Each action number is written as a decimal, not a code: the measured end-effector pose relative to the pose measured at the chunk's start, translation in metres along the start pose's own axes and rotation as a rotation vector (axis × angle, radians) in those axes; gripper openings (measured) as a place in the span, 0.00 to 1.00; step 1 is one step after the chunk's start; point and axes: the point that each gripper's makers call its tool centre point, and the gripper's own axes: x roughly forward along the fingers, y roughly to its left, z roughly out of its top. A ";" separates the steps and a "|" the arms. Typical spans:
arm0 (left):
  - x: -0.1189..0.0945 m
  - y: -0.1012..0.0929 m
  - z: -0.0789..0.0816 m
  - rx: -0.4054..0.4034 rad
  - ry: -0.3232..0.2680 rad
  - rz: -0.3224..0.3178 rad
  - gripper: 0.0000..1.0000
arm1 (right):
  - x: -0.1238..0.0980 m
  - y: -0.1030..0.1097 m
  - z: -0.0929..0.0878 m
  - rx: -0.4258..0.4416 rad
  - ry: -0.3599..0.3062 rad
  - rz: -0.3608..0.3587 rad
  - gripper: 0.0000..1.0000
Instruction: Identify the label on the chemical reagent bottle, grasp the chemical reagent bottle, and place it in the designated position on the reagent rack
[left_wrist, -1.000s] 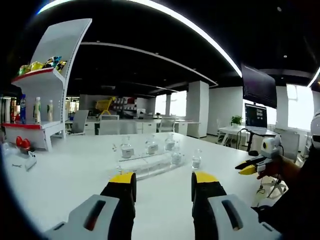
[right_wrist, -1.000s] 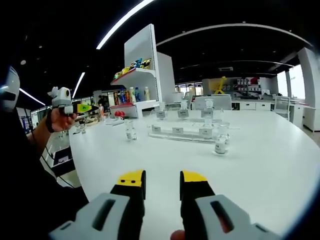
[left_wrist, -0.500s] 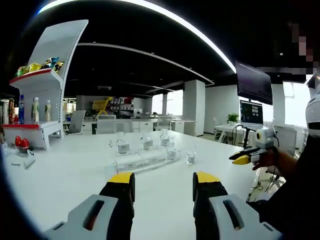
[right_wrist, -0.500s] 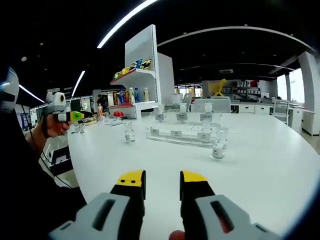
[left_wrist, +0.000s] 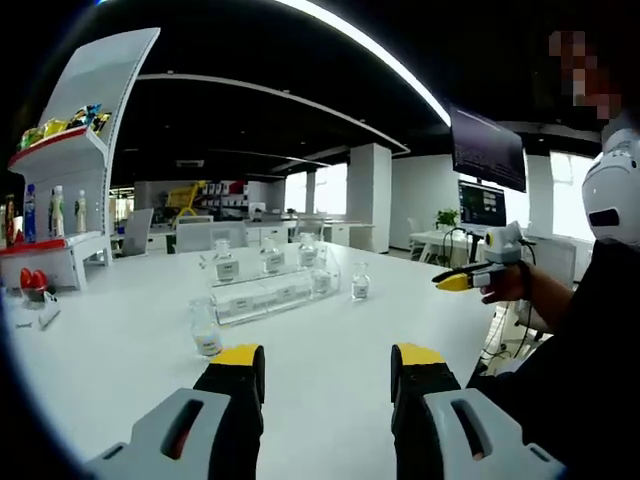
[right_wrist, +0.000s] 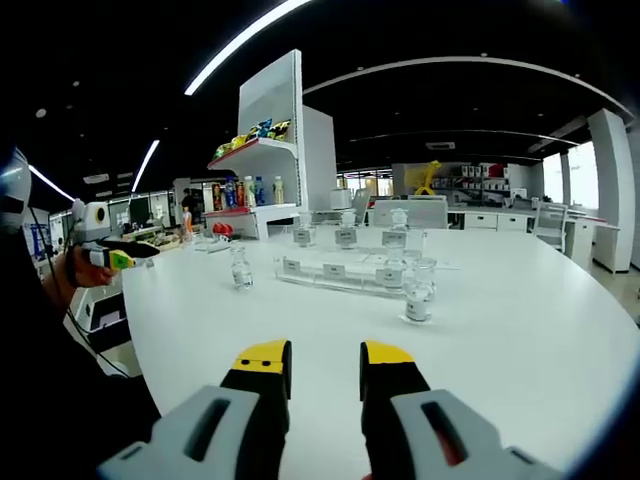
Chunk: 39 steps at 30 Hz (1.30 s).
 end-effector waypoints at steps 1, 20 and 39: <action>0.001 0.001 0.000 -0.006 -0.001 0.000 0.51 | 0.001 -0.002 0.001 -0.001 -0.001 -0.006 0.27; 0.000 0.008 -0.002 -0.051 -0.016 0.008 0.51 | 0.026 -0.046 0.024 -0.012 -0.044 -0.136 0.27; 0.000 0.013 -0.006 -0.061 -0.002 0.021 0.50 | 0.053 -0.074 0.029 0.005 -0.043 -0.180 0.27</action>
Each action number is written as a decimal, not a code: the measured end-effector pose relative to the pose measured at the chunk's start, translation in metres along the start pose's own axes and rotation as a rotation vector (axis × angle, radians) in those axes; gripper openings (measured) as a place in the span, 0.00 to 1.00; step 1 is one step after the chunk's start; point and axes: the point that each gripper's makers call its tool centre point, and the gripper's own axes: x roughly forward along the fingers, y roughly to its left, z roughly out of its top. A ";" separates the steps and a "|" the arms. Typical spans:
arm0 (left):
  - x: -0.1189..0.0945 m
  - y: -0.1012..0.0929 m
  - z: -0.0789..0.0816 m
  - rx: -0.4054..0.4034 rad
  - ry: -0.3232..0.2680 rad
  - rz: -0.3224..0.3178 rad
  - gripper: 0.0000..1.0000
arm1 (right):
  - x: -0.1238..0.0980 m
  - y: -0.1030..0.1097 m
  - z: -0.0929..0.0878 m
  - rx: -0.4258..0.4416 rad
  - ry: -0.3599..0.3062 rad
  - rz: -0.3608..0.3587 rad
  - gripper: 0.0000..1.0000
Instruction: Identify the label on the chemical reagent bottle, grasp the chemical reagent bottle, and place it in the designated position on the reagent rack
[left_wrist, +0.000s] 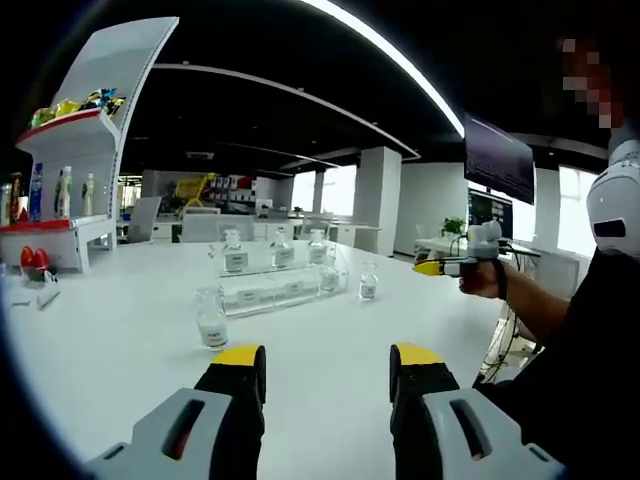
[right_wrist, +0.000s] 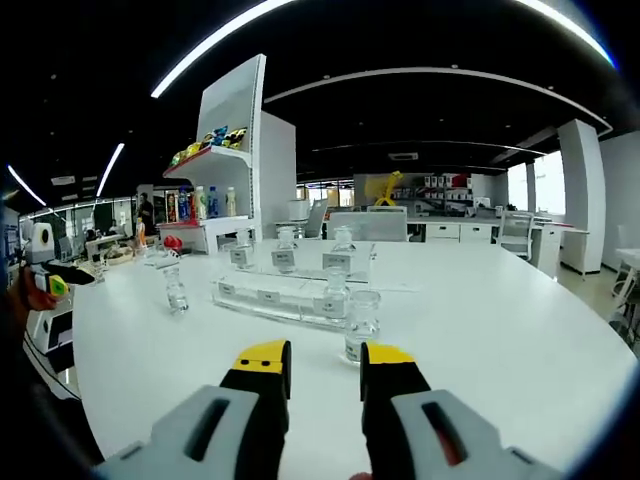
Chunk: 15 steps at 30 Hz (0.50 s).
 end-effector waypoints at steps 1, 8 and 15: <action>0.000 0.000 0.000 0.000 0.001 0.000 0.50 | 0.002 0.000 0.000 0.000 0.000 0.001 0.28; 0.001 0.000 -0.001 -0.002 0.008 0.001 0.50 | 0.016 -0.007 -0.002 -0.004 0.010 -0.005 0.28; 0.002 0.000 -0.002 -0.003 0.013 0.004 0.50 | 0.025 -0.015 -0.002 -0.017 0.018 -0.021 0.28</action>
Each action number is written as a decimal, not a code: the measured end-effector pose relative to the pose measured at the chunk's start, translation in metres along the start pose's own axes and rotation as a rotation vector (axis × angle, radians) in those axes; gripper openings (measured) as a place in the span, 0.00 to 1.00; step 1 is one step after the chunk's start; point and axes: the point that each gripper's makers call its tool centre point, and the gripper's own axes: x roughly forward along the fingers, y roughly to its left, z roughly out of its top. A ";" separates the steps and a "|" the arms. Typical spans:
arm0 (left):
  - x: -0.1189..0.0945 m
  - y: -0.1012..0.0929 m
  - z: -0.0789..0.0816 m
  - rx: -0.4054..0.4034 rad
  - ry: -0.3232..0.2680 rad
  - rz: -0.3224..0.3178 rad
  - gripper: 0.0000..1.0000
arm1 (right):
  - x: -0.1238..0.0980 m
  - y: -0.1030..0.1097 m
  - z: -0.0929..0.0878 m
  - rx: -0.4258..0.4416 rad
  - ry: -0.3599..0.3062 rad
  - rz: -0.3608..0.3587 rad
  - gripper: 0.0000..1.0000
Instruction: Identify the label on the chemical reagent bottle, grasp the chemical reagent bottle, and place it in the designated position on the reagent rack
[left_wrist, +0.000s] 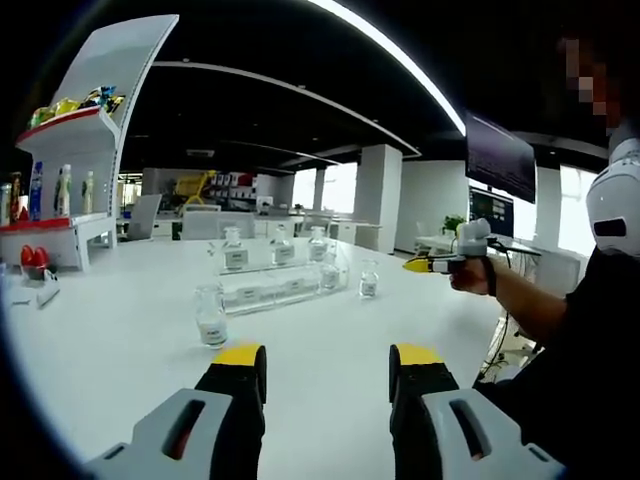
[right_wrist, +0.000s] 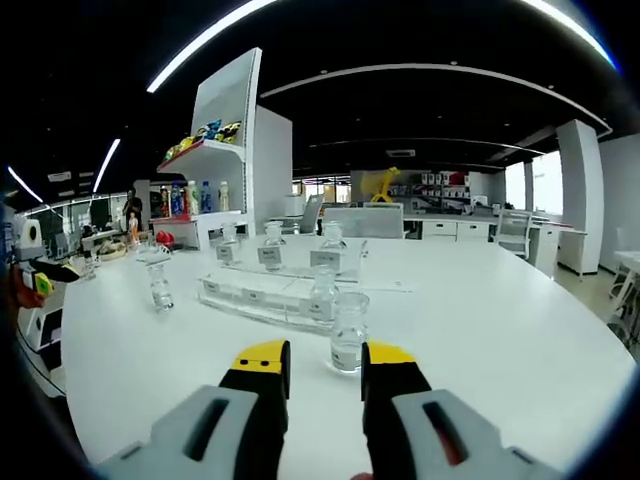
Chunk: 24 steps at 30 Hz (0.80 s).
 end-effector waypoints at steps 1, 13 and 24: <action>0.000 0.000 0.000 -0.001 0.000 0.000 0.50 | 0.001 -0.001 0.001 0.000 -0.001 -0.003 0.28; 0.001 -0.002 -0.002 -0.002 0.010 0.000 0.50 | 0.021 -0.003 -0.005 -0.015 0.023 0.012 0.29; 0.003 -0.004 -0.002 -0.006 0.009 -0.013 0.50 | 0.038 -0.005 -0.006 -0.033 0.030 0.027 0.31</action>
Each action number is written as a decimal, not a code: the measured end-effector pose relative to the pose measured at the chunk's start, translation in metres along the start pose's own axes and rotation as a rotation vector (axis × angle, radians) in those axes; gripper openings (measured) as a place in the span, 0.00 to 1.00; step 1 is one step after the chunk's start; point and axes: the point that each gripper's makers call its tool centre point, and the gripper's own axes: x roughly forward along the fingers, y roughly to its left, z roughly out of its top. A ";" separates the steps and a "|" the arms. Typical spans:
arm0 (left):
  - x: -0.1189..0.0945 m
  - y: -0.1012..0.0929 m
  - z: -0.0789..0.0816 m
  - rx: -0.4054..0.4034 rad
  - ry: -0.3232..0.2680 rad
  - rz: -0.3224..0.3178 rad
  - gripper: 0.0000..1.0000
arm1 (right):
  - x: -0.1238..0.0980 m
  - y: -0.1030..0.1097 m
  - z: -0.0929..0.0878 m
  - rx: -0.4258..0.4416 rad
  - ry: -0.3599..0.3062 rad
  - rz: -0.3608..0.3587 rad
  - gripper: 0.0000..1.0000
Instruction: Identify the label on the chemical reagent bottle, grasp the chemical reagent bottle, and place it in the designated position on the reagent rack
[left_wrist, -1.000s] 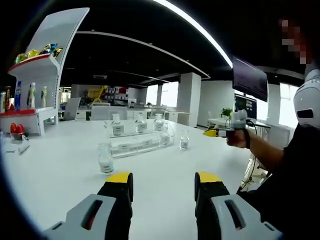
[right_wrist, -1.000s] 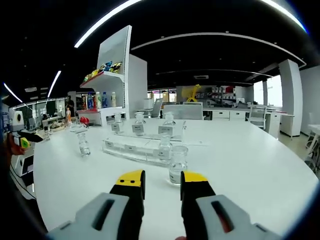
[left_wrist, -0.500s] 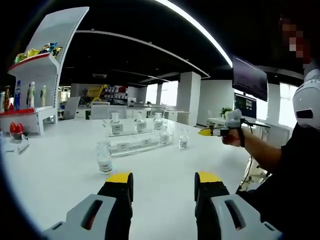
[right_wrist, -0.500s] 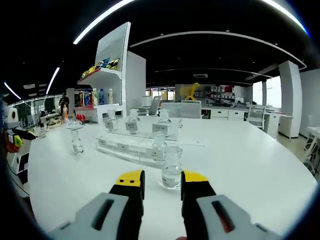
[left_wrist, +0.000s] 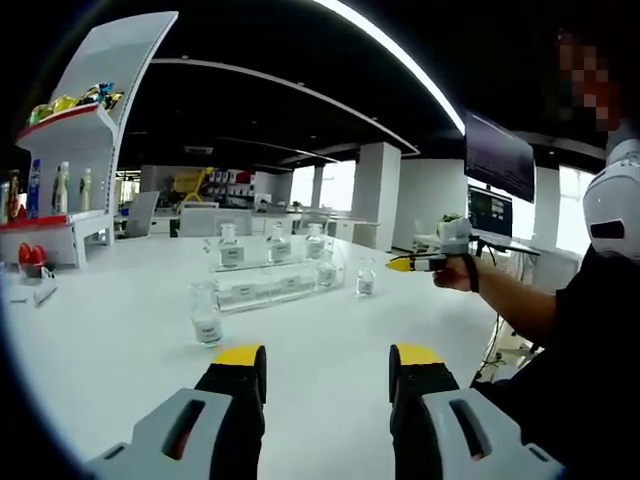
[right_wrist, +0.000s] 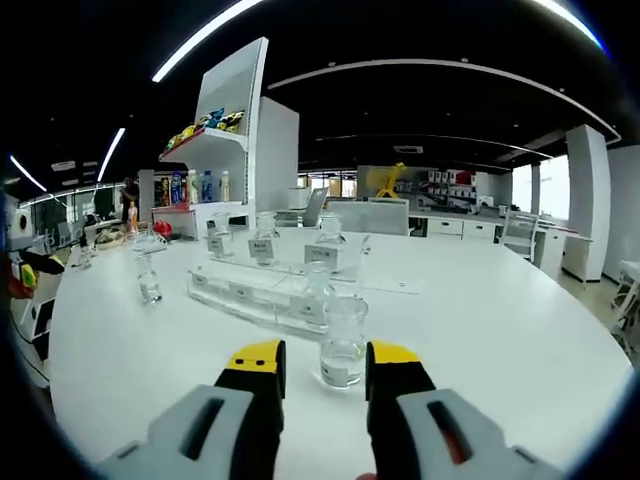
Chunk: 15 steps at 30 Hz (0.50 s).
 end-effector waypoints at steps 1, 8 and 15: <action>0.000 0.000 0.000 0.001 0.000 -0.001 0.50 | 0.001 0.000 0.000 -0.002 0.003 0.000 0.31; 0.002 0.000 -0.003 0.003 0.005 -0.003 0.51 | 0.012 -0.003 -0.001 -0.011 0.017 0.000 0.32; 0.003 0.000 -0.004 0.001 0.009 -0.003 0.50 | 0.022 -0.004 0.000 -0.021 0.023 -0.001 0.32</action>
